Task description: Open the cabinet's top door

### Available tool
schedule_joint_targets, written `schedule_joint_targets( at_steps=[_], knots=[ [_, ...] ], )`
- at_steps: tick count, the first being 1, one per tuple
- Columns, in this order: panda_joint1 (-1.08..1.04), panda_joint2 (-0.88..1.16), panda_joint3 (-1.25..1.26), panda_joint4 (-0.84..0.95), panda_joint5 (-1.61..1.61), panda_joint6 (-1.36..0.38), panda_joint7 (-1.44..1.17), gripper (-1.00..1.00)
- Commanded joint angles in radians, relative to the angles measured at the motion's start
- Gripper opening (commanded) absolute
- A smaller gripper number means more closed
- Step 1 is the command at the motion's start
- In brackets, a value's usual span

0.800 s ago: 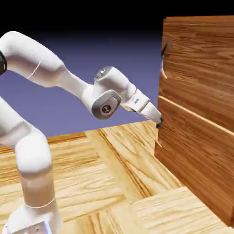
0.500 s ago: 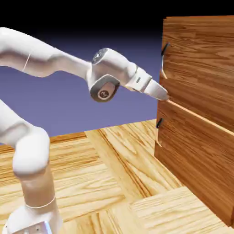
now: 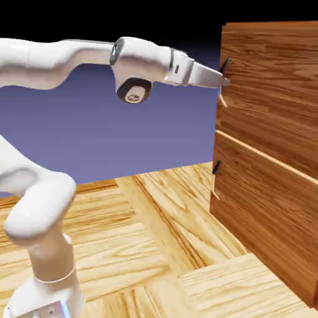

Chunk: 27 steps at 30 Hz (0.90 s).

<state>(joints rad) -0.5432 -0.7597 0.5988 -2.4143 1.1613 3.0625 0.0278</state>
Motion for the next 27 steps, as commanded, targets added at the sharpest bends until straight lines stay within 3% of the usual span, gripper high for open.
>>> schedule_joint_targets(
  at_steps=[1, 27],
  knots=[
    [-0.021, -0.007, 0.022, 0.015, 0.044, 0.001, -0.027, 0.0],
    [-0.562, -0.192, 0.606, 0.4, 1.174, 0.026, -0.721, 0.0]
  ],
)
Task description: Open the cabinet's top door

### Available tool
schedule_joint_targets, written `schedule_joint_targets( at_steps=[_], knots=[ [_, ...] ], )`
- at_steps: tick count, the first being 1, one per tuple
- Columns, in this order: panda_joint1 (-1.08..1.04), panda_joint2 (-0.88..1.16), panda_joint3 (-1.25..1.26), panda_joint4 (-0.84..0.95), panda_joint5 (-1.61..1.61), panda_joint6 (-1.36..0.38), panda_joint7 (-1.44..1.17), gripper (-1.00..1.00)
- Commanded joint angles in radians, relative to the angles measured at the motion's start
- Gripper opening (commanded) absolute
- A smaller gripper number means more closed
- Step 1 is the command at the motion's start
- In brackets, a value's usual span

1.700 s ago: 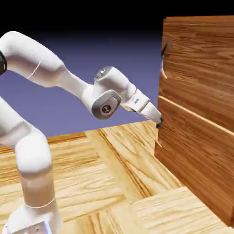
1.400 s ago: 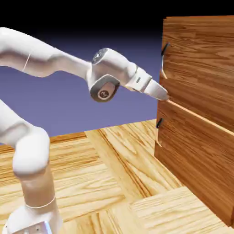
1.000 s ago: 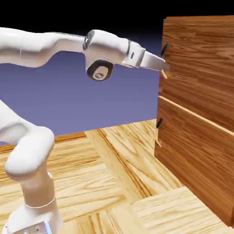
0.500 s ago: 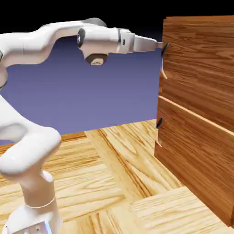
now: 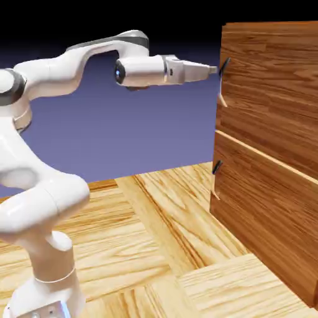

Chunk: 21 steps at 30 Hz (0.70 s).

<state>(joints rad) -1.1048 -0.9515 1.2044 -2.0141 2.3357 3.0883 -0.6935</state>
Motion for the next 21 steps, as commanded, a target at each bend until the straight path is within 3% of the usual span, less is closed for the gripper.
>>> schedule_joint_targets(
  at_steps=[1, 5, 12, 13, 21],
  knots=[
    [-0.021, -0.007, 0.022, 0.015, 0.044, 0.001, -0.027, 0.0],
    [-0.097, -0.033, 0.105, 0.069, 0.204, 0.004, -0.125, 0.0],
    [-0.281, -0.013, 0.208, 0.218, 0.191, -0.001, -0.1, 0.0],
    [-0.281, -0.013, 0.208, 0.218, 0.191, -0.001, -0.1, -1.0],
    [-0.036, -0.029, 0.033, -0.035, 0.203, -0.17, -0.159, -1.0]
  ],
)
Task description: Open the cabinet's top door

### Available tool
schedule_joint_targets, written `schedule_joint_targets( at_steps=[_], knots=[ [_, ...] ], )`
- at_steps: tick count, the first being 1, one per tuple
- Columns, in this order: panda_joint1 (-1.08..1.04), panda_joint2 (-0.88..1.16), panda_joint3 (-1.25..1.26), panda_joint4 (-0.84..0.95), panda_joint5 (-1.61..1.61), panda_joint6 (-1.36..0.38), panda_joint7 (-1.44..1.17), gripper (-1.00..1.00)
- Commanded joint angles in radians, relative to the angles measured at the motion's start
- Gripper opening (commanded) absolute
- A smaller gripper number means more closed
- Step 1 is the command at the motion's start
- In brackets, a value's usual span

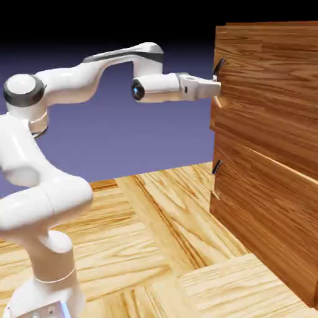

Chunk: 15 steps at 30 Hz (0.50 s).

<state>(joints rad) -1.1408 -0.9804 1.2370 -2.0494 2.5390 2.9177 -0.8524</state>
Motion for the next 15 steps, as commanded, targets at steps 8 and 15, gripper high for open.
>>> schedule_joint_targets(
  at_steps=[8, 15],
  knots=[
    [0.29, -0.029, -0.222, -0.277, -0.071, -0.18, -0.035, -1.0],
    [0.54, -0.105, -0.459, -0.516, -0.223, -0.346, -0.022, -1.0]
  ],
)
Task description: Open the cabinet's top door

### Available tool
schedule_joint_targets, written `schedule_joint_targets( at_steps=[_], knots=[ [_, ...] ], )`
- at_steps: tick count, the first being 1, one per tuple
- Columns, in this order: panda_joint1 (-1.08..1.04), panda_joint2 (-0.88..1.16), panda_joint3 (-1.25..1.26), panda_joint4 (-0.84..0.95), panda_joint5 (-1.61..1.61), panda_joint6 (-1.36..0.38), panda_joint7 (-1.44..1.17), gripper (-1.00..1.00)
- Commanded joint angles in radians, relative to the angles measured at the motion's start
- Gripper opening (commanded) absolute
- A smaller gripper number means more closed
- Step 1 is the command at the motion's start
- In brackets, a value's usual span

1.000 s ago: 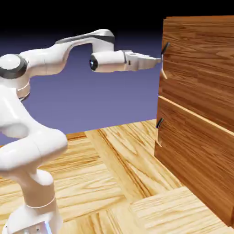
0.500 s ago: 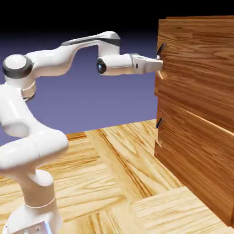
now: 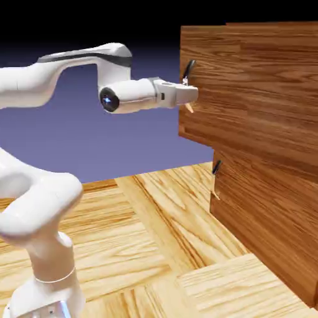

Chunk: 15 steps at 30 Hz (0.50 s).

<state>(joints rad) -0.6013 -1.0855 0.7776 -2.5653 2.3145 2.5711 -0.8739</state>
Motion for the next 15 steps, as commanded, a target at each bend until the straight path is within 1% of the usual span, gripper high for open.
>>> schedule_joint_targets(
  at_steps=[1, 8, 15],
  knots=[
    [0.031, -0.015, -0.036, -0.032, -0.028, -0.023, 0.005, -1.0],
    [0.192, -0.14, -0.29, -0.215, -0.263, -0.189, 0.055, -1.0],
    [0.249, -0.252, -0.544, -0.323, -0.526, -0.357, 0.105, -1.0]
  ],
)
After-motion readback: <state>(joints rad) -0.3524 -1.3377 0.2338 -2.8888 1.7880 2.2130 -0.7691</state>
